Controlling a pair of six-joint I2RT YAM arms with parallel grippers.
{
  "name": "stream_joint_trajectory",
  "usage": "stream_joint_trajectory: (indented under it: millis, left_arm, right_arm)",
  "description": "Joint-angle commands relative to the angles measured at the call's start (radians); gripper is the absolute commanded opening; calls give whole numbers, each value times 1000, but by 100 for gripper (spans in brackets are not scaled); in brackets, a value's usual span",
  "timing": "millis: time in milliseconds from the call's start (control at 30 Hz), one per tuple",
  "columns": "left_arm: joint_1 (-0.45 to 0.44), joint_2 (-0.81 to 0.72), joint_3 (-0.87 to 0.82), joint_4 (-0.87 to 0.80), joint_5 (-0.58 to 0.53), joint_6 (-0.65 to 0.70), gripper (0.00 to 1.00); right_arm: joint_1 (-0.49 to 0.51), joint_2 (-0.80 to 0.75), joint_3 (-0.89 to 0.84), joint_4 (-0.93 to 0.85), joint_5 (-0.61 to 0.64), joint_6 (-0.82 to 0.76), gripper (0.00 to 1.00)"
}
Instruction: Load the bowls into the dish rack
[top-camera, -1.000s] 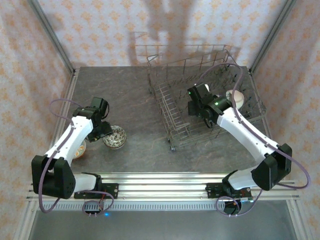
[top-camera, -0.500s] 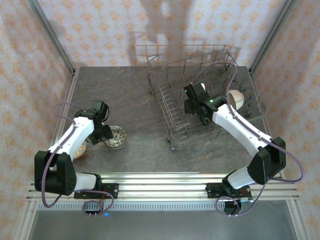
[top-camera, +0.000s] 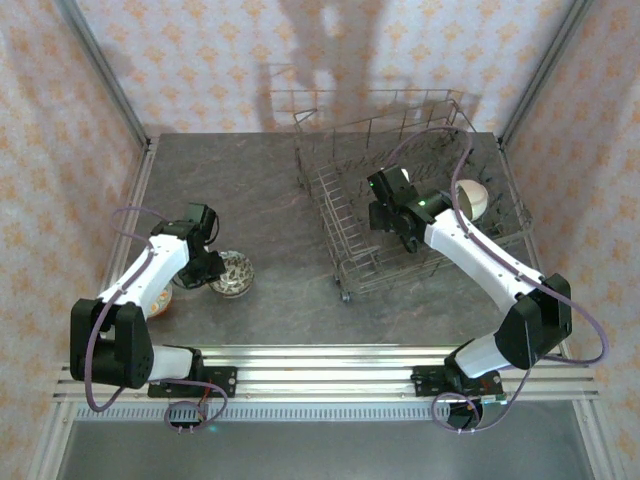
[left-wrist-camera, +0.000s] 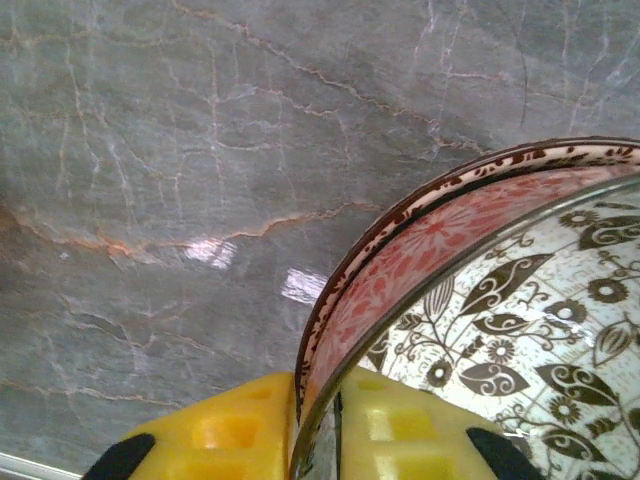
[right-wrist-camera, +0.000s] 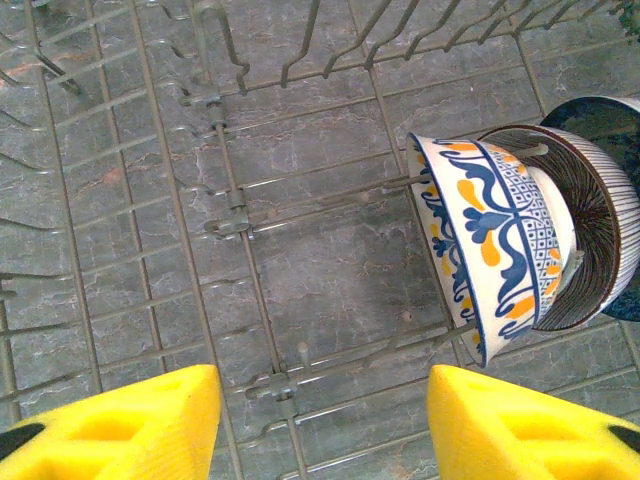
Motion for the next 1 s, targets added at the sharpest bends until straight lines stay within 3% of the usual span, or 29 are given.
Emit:
stream_joint_trajectory:
  millis: [0,433,800,967]
  left_arm:
    - [3,-28,-21,14,12,-12,8]
    - [-2,-105,-41,10,46,-24,0]
    - [-28,-249,-36,51,79,-59,0]
    - [-85,-301,-7,110,98,-112,0]
  right_arm:
    - [0,-5,2,8,8,-12,56]
    - [0,4,24,14,-23,-21,56]
    - [0,-14,30,24,-44,-21,56]
    - [-8,-6,58,29,-78,-27,56]
